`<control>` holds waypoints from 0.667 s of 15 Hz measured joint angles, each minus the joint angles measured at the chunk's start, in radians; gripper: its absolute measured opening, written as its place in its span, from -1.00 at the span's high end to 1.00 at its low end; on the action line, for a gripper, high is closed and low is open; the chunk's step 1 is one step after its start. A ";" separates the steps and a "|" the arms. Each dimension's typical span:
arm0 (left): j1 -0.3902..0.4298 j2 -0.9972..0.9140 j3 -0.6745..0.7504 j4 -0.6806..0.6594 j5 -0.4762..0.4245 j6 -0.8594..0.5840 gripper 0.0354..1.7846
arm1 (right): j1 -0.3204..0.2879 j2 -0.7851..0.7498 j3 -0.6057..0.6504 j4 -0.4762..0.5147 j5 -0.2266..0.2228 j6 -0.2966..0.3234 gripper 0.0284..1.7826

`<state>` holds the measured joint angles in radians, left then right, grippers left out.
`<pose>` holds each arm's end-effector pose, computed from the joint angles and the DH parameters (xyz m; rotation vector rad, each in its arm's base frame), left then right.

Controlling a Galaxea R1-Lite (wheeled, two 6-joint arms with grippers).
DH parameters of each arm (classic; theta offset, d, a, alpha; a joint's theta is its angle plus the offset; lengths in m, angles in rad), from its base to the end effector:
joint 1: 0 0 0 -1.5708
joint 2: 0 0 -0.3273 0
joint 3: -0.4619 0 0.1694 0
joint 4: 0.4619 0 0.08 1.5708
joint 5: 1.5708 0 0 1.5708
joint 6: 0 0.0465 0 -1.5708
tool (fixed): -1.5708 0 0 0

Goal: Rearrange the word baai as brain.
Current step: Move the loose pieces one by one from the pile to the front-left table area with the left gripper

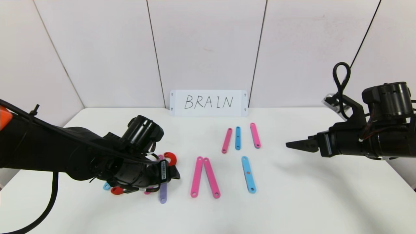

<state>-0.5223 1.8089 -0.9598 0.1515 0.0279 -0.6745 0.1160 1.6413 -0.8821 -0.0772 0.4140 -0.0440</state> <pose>0.2627 -0.1497 0.1476 -0.3345 1.0688 -0.1052 0.2761 0.0510 0.1996 0.0611 0.6706 0.5238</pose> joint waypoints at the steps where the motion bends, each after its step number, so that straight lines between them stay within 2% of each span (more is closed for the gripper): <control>1: -0.003 -0.003 0.002 0.000 -0.001 0.000 -0.95 | 0.000 0.000 0.000 0.000 0.000 0.000 -0.95; 10: -0.021 -0.020 0.007 0.001 0.015 0.000 -0.95 | 0.002 0.004 0.002 0.000 -0.001 0.000 -0.95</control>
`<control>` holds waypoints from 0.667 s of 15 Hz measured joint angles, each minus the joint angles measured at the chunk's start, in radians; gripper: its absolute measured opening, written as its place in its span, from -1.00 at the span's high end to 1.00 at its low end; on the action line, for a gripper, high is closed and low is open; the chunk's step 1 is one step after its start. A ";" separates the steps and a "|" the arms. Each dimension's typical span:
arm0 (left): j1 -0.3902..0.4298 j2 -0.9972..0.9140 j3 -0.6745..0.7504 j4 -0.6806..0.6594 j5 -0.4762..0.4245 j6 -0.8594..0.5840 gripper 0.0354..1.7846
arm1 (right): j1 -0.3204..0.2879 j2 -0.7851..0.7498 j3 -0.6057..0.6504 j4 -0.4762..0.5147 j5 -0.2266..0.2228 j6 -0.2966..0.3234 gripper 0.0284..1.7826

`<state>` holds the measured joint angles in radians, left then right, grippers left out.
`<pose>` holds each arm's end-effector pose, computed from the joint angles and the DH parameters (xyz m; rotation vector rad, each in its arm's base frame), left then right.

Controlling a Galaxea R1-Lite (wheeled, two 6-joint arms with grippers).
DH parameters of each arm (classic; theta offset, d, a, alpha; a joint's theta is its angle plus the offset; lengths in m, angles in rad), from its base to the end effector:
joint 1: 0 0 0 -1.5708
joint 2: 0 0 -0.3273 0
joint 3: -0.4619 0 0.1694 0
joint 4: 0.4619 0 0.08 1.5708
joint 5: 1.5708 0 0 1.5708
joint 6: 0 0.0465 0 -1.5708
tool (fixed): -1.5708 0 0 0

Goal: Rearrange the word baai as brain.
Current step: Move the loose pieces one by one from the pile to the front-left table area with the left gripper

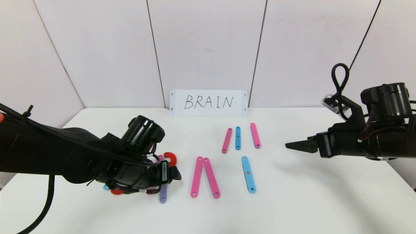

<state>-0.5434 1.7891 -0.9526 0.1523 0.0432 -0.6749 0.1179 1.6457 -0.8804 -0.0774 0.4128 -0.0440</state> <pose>0.2562 -0.1524 0.1519 -0.3221 1.0547 -0.1162 0.2767 0.0516 0.1979 0.0609 0.6766 0.5243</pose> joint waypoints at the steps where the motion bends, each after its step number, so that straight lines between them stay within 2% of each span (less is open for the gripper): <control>1: 0.000 -0.002 0.000 -0.001 0.012 0.002 -0.95 | 0.000 0.000 0.000 0.000 0.000 0.000 -0.95; 5: 0.002 -0.006 -0.002 -0.008 0.071 0.006 -0.95 | 0.000 0.001 0.000 0.000 0.000 0.000 -0.95; 10: 0.013 0.000 -0.004 -0.009 0.241 0.054 -0.95 | 0.004 0.000 0.004 0.000 0.000 0.000 -0.95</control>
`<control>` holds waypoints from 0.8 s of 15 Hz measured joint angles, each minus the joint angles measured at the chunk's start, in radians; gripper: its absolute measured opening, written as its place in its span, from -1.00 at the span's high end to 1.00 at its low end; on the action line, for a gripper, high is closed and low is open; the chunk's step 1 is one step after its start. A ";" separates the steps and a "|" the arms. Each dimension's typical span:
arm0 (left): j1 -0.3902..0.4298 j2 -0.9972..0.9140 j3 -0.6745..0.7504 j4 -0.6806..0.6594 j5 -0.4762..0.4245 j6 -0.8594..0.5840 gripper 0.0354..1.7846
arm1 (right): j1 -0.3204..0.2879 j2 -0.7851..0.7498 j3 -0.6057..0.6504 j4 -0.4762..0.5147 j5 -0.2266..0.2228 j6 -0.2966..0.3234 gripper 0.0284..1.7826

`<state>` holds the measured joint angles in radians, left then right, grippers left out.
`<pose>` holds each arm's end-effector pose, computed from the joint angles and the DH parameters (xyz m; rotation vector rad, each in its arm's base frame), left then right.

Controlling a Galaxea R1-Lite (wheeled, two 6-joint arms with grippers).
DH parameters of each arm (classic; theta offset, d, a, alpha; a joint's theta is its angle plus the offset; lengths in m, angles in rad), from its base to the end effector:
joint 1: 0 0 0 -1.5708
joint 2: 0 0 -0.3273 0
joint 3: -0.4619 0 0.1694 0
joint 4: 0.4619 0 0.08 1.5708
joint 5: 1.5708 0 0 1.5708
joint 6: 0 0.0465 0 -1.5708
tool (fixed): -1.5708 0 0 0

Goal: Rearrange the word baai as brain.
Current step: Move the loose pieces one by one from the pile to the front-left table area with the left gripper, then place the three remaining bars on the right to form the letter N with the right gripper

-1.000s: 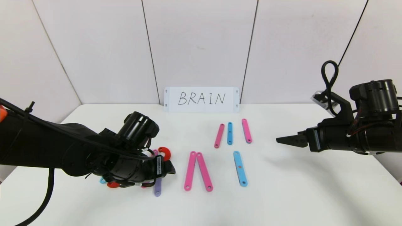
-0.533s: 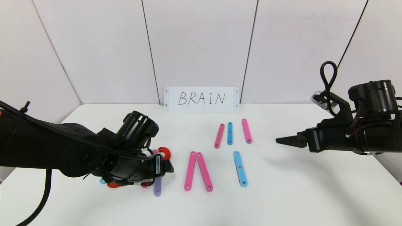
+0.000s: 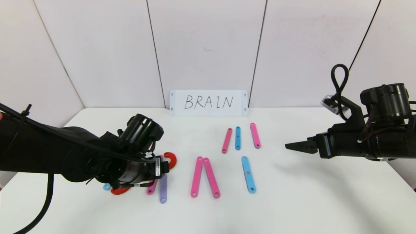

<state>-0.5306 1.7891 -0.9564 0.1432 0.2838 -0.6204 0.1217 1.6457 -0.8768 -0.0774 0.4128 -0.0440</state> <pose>0.2642 -0.1399 0.1549 -0.1884 0.9198 0.0579 0.2761 0.0526 0.1970 0.0602 0.6805 0.5278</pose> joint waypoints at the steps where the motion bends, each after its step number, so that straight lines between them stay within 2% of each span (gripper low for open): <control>1: 0.004 0.005 0.000 0.000 0.020 0.007 -0.95 | 0.000 -0.001 0.000 0.000 0.000 0.000 -0.95; 7: 0.035 0.043 -0.013 -0.005 0.043 0.046 -0.95 | 0.003 -0.009 0.000 0.000 -0.003 0.002 -0.95; 9: 0.050 0.028 -0.013 -0.024 0.033 0.057 -0.95 | 0.031 -0.015 -0.007 0.000 -0.043 0.010 -0.95; 12: 0.127 -0.020 0.003 -0.072 -0.057 0.124 -0.95 | 0.121 -0.009 -0.047 0.005 -0.156 0.034 -0.95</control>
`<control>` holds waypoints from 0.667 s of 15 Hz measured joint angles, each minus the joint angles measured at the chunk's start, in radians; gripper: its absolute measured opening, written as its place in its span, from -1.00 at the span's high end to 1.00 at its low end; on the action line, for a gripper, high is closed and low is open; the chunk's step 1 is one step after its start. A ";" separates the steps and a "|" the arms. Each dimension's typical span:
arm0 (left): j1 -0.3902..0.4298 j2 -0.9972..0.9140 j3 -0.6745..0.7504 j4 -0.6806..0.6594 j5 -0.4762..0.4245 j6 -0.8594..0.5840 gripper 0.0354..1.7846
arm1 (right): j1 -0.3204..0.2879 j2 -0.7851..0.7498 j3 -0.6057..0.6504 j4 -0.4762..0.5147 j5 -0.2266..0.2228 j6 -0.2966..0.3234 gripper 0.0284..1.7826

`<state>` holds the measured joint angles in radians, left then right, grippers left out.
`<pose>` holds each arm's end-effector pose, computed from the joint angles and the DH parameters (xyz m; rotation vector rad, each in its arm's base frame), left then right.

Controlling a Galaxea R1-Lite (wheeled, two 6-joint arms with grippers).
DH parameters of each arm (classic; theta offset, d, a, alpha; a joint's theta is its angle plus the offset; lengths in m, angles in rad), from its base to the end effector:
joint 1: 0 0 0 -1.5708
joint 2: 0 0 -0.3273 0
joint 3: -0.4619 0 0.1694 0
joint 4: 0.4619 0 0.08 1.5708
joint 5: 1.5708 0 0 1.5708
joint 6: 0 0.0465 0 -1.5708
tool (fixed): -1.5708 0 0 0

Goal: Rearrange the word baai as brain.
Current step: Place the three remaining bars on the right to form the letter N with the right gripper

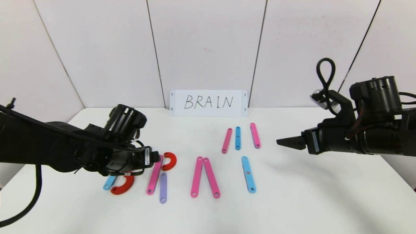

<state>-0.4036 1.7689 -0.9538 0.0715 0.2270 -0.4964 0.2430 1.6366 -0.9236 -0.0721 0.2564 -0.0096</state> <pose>0.2824 -0.1092 0.1652 -0.1903 0.8570 0.0474 0.2746 0.0802 0.2098 -0.0047 0.6451 0.4851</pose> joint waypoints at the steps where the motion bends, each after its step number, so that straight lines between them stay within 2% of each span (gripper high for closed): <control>1: 0.043 -0.018 0.007 -0.020 -0.050 0.033 -0.95 | 0.036 0.010 -0.027 0.006 -0.044 0.012 -0.95; 3: 0.143 -0.057 0.027 -0.060 -0.192 0.114 -0.95 | 0.093 0.032 -0.086 0.019 -0.132 0.030 -0.95; 5: 0.244 -0.098 0.047 -0.077 -0.356 0.211 -0.95 | 0.140 0.057 -0.151 0.051 -0.199 0.035 -0.95; 7: 0.319 -0.126 0.056 -0.081 -0.465 0.297 -0.95 | 0.178 0.081 -0.216 0.122 -0.221 0.043 -0.95; 10: 0.381 -0.145 0.062 -0.080 -0.497 0.373 -0.95 | 0.221 0.134 -0.304 0.156 -0.238 0.138 -0.95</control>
<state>-0.0226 1.6240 -0.8915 -0.0089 -0.2698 -0.1234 0.4636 1.7702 -1.2281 0.0836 0.0187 0.1283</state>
